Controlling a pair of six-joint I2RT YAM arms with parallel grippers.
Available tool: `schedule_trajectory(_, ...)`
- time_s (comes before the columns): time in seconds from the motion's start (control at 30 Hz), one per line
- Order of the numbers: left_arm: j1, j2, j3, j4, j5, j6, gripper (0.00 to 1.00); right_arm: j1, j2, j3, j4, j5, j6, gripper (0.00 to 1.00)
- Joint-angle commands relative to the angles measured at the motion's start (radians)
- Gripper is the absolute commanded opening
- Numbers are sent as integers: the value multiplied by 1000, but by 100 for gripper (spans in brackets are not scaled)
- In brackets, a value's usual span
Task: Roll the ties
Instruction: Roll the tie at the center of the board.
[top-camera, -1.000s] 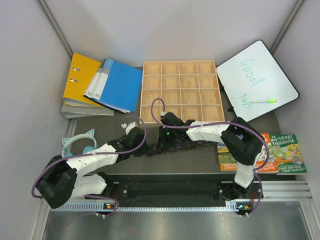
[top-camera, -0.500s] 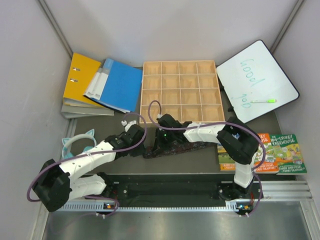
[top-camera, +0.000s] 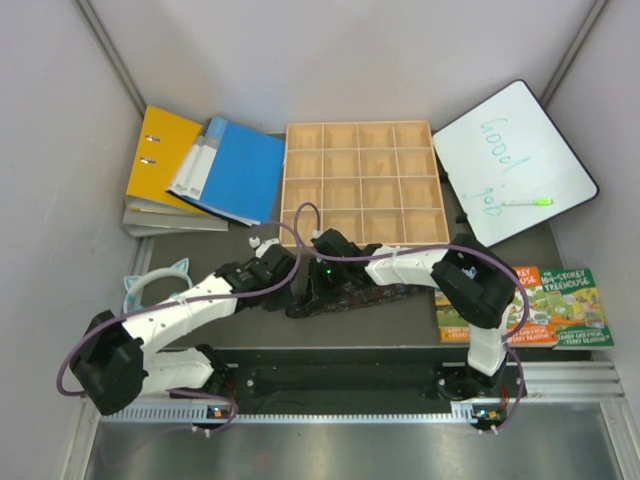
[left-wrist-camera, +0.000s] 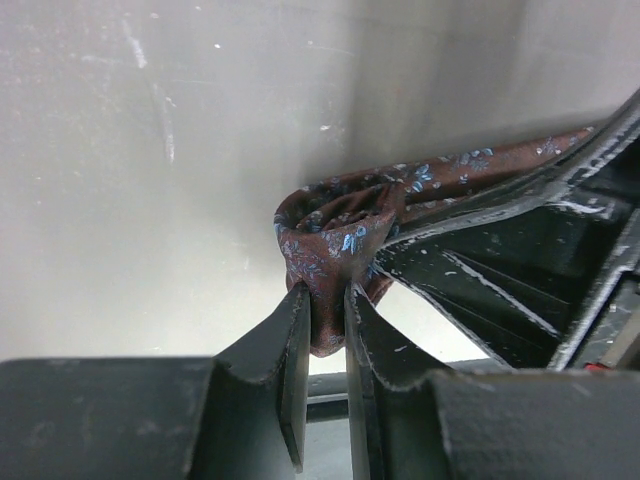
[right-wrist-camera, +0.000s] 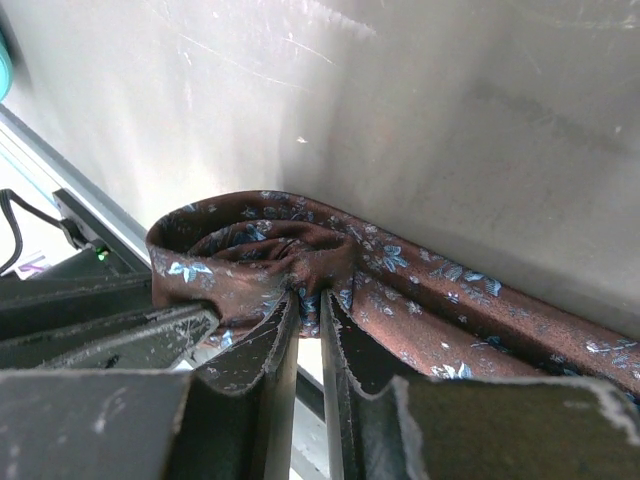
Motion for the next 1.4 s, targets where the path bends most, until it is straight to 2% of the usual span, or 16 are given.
schedule_trajectory(0.0, -44, 37, 81, 41, 28, -8, 0, 12, 27, 22, -51, 53, -24, 15)
schedule_trajectory(0.43, -115, 146, 168, 28, -20, -18, 0, -33, -42, -12, -101, 33, -74, 25)
schedule_trajectory(0.93, -125, 258, 239, 11, -37, 13, 0, -139, -179, -114, -163, 11, -162, 40)
schedule_trajectory(1.17, -130, 307, 267, 10, -35, 22, 0, -208, -280, -168, -194, 10, -194, 42)
schedule_trajectory(1.37, -144, 322, 282, 25, -41, 27, 8, -251, -332, -205, -206, 18, -206, 42)
